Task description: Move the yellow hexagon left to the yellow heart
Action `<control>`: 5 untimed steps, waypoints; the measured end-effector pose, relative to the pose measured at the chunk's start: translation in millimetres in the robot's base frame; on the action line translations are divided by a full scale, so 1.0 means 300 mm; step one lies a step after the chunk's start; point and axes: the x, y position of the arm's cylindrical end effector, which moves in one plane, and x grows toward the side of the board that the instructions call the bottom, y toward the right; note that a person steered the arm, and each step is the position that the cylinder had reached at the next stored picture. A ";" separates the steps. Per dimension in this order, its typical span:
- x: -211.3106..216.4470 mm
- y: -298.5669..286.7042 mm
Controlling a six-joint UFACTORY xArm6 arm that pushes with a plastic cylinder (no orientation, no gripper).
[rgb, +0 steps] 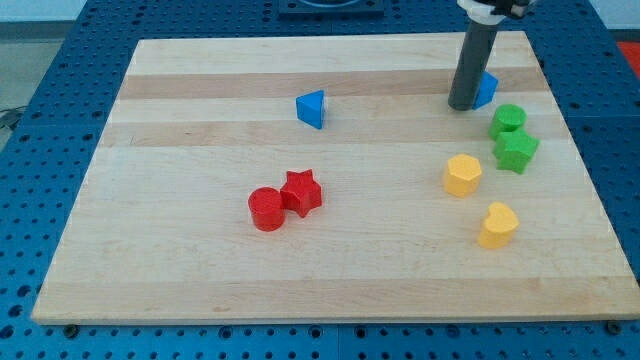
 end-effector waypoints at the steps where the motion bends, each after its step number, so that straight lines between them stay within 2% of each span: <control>1: -0.016 0.004; 2: -0.018 0.036; 4: 0.383 -0.056; 5: 0.429 -0.071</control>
